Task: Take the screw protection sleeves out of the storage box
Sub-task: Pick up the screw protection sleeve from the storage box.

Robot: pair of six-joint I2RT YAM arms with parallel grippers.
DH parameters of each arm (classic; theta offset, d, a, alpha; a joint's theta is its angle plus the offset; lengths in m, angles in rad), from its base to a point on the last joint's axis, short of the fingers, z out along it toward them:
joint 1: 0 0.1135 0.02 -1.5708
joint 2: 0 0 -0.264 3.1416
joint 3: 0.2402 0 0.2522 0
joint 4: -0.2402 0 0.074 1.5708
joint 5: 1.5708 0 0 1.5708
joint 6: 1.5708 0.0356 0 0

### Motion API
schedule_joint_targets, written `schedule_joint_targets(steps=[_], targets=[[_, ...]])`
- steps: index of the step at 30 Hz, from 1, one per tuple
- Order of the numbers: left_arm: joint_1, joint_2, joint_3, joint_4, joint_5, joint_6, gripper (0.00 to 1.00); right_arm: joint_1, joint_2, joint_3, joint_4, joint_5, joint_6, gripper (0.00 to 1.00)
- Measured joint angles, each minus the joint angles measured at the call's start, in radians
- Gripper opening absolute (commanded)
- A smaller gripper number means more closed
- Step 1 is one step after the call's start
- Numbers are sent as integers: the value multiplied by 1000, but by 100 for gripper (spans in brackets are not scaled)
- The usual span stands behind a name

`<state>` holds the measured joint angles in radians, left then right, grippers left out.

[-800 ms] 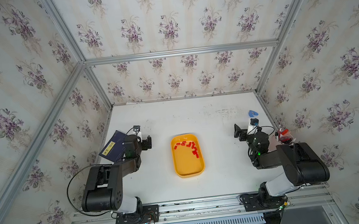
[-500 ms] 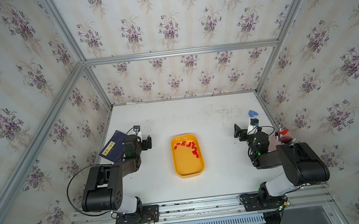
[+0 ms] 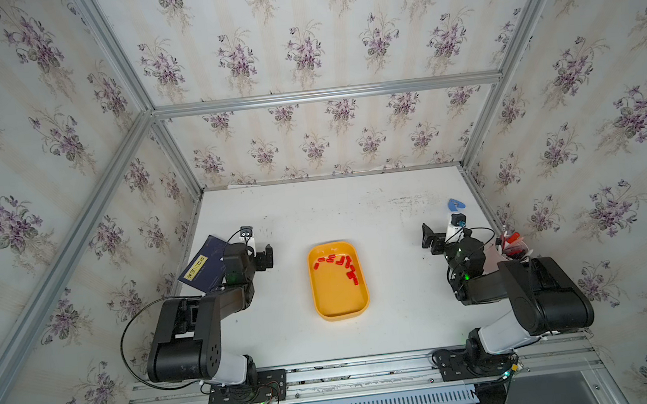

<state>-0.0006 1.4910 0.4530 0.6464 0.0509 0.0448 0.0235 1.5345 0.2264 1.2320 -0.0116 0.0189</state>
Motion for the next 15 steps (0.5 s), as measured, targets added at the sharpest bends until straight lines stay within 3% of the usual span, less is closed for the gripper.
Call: schedule_joint_targets(steps=[4, 8, 12, 15], targets=[[0, -2, 5, -11, 0, 0, 100, 0, -4, 2, -7, 7, 0, 100], [-1, -53, 103, -120, 0, 1, 100, 0, -91, 47, -104, 53, 8, 100], [-20, -149, 156, -250, -16, 2, 100, 0, -224, 142, -291, 101, 34, 98], [-35, -179, 285, -409, -15, -44, 100, 5, -322, 241, -491, 111, 68, 98]])
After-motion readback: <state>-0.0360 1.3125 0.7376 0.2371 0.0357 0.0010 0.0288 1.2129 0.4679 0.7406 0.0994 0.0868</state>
